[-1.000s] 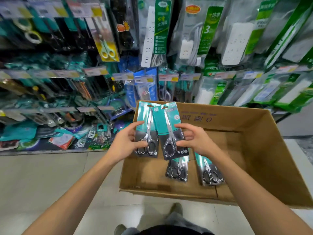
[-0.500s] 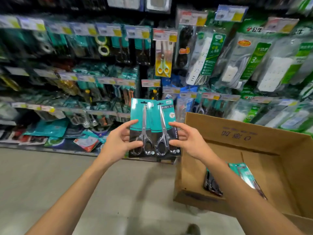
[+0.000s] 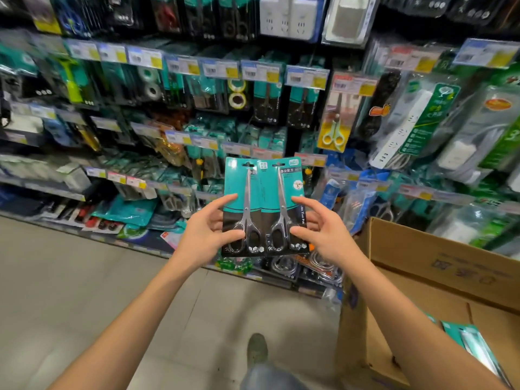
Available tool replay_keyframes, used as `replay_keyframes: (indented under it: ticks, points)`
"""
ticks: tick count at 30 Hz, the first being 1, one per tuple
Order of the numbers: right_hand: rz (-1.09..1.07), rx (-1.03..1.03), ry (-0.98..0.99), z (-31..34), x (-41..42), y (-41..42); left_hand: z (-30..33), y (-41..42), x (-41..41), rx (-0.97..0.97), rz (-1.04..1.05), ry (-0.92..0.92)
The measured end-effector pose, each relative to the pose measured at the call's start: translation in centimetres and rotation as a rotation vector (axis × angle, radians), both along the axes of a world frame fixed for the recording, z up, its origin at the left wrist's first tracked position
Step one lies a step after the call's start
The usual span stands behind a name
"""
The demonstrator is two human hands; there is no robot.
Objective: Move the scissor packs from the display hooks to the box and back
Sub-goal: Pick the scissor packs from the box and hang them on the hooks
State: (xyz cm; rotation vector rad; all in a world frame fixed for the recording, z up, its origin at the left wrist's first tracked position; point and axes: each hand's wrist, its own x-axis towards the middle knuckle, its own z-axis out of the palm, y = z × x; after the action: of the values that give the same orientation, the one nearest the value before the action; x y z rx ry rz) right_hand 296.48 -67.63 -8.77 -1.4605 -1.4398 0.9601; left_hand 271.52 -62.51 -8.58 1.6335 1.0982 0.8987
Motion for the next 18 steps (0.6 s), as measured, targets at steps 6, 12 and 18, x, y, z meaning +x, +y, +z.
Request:
replay_keyframes:
  ticks: [6,12,18]
  points:
    - [-0.030,0.039,0.058,-1.1,1.7,6.9,0.9,6.7,1.5,0.047,0.011,0.098]
    - [-0.060,0.074,0.070,-0.5,3.7,14.2,2.0,15.0,3.6,0.065,0.002,0.181]
    - [-0.102,0.081,0.102,0.0,6.3,20.0,2.3,22.1,6.0,0.105,-0.073,0.211]
